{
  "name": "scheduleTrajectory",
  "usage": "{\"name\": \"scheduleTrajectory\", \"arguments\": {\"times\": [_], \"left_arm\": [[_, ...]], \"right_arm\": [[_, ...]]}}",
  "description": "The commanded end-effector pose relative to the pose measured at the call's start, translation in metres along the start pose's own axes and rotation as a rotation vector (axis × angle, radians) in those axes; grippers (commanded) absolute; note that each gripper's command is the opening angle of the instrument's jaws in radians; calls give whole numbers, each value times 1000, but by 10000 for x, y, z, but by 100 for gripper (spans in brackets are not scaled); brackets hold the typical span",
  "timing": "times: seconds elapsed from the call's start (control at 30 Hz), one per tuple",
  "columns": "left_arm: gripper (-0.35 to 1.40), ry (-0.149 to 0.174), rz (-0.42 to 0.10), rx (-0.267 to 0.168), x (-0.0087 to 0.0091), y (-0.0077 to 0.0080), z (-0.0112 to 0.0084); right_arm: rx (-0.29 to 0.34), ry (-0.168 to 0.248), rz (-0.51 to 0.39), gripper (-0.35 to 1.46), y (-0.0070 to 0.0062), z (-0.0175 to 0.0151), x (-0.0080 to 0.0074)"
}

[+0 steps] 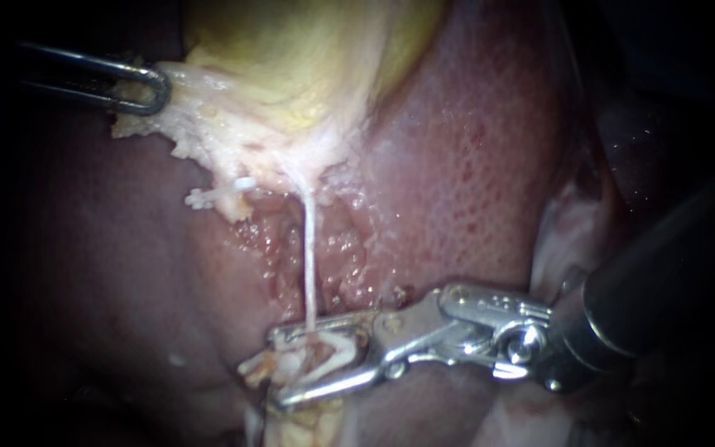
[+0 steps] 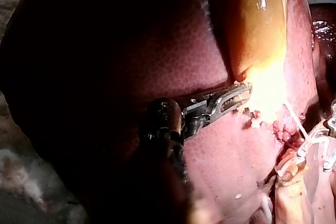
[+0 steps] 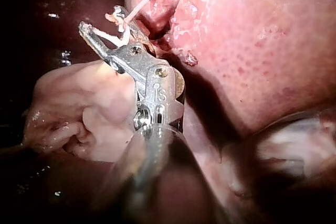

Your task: Clipping first clip right tube

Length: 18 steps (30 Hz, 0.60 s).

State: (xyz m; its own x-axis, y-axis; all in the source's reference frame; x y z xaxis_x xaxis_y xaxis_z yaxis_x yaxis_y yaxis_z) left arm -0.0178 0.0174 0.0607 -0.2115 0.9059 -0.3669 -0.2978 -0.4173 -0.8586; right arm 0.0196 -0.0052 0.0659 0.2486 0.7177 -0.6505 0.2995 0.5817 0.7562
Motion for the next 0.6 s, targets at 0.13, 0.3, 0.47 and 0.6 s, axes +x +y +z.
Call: {"name": "scheduleTrajectory", "arguments": {"times": [0.13, 0.3, 0.47, 0.6], "left_arm": [[-35, 0, 0, 0, 0, 0, 0], [-35, 0, 0, 0, 0, 0, 0], [-35, 0, 0, 0, 0, 0, 0], [-35, 0, 0, 0, 0, 0, 0]], "right_arm": [[-5, 6, 23, -5, 1, -9, 7], [-2, 11, 103, -29, 0, -15, 11], [-2, 11, 173, -35, -1, -18, 8], [-15, -16, 175, -35, -2, -19, 8]]}}
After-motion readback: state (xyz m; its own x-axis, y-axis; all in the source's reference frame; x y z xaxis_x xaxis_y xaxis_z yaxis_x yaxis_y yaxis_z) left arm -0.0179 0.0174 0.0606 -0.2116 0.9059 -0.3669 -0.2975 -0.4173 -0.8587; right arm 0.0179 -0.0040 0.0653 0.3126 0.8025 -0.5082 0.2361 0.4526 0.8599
